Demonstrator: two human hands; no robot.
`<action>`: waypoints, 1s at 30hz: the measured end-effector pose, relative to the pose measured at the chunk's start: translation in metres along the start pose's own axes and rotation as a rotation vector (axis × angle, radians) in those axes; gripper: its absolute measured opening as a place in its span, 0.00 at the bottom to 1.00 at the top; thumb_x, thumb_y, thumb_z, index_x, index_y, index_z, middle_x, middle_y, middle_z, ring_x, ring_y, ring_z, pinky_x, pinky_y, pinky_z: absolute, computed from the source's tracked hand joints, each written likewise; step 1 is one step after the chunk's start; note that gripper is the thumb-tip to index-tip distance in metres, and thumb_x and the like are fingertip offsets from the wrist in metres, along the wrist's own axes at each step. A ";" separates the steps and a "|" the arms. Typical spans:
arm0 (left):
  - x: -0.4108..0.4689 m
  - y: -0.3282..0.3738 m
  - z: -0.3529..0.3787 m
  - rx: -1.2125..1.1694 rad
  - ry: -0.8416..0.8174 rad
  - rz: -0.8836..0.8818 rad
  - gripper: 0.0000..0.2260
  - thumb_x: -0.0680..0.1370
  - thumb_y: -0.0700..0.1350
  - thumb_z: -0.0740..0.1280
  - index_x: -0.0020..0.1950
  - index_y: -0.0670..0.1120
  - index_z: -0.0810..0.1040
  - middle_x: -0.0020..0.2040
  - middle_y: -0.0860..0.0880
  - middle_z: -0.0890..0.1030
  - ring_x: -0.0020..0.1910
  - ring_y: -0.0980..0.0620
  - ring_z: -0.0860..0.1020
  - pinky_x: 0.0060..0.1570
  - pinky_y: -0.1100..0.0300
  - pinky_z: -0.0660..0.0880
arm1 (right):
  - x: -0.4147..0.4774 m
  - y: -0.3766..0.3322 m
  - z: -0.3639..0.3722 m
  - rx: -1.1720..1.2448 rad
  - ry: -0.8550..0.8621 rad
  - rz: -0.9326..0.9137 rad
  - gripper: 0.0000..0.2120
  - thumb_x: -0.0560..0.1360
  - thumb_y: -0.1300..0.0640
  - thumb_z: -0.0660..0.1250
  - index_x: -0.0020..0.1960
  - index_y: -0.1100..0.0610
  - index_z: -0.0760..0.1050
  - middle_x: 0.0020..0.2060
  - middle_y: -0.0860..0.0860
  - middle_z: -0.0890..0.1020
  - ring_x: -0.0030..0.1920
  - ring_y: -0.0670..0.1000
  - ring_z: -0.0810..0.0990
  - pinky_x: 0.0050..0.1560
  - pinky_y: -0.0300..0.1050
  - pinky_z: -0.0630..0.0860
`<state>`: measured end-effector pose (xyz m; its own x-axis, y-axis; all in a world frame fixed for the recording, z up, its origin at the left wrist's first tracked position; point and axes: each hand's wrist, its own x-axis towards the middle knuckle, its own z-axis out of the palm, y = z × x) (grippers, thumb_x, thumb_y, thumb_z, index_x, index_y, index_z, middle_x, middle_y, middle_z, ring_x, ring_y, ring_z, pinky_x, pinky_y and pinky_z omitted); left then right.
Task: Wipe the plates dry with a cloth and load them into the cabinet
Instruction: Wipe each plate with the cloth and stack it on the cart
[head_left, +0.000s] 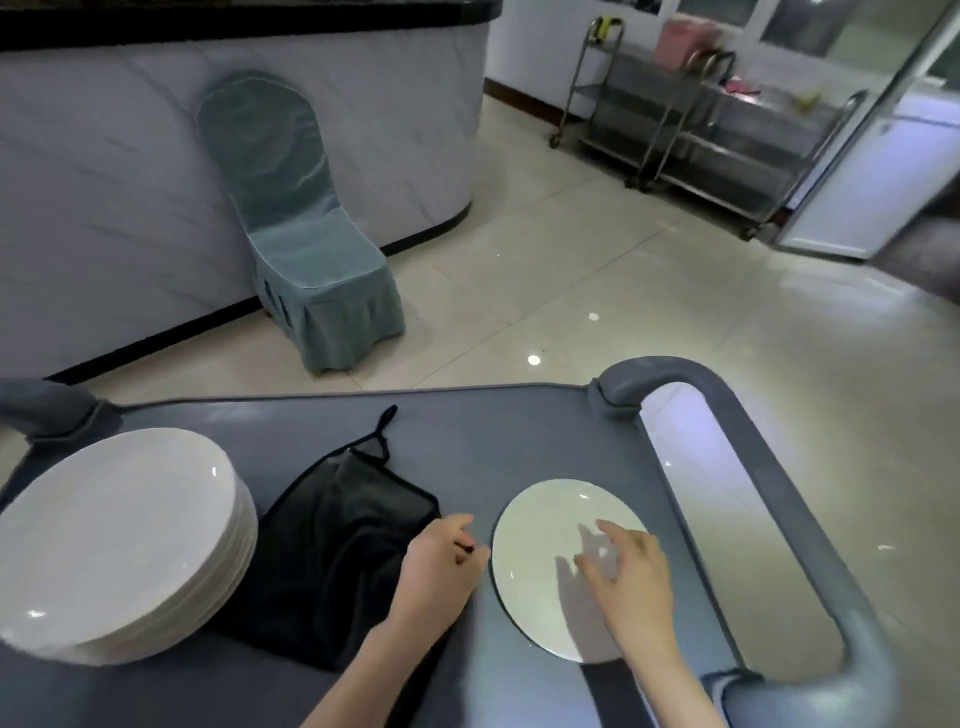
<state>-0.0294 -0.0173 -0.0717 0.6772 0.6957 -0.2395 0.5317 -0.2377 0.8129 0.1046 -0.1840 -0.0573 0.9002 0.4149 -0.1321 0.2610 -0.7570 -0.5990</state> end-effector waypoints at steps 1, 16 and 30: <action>0.003 0.004 0.009 0.023 -0.025 -0.029 0.18 0.76 0.46 0.70 0.66 0.46 0.77 0.46 0.53 0.79 0.43 0.56 0.77 0.51 0.66 0.71 | 0.002 0.010 -0.006 -0.029 0.006 0.026 0.24 0.73 0.57 0.75 0.67 0.56 0.76 0.60 0.57 0.74 0.60 0.58 0.73 0.61 0.48 0.70; 0.009 0.015 0.051 0.125 -0.046 -0.138 0.16 0.73 0.37 0.66 0.61 0.46 0.75 0.53 0.49 0.77 0.51 0.49 0.76 0.51 0.56 0.74 | 0.012 0.060 -0.019 0.206 -0.122 0.215 0.26 0.69 0.64 0.74 0.65 0.52 0.73 0.46 0.46 0.82 0.46 0.52 0.78 0.42 0.42 0.71; -0.016 -0.016 -0.039 -0.311 0.180 -0.141 0.11 0.75 0.40 0.72 0.54 0.54 0.82 0.41 0.51 0.83 0.37 0.57 0.80 0.39 0.66 0.78 | 0.013 -0.008 0.036 0.946 -0.210 0.360 0.09 0.81 0.55 0.64 0.59 0.46 0.74 0.53 0.46 0.84 0.52 0.52 0.83 0.47 0.52 0.80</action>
<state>-0.0691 0.0018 -0.0601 0.4938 0.8212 -0.2859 0.4151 0.0663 0.9074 0.1015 -0.1544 -0.0832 0.7684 0.3906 -0.5070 -0.4739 -0.1851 -0.8609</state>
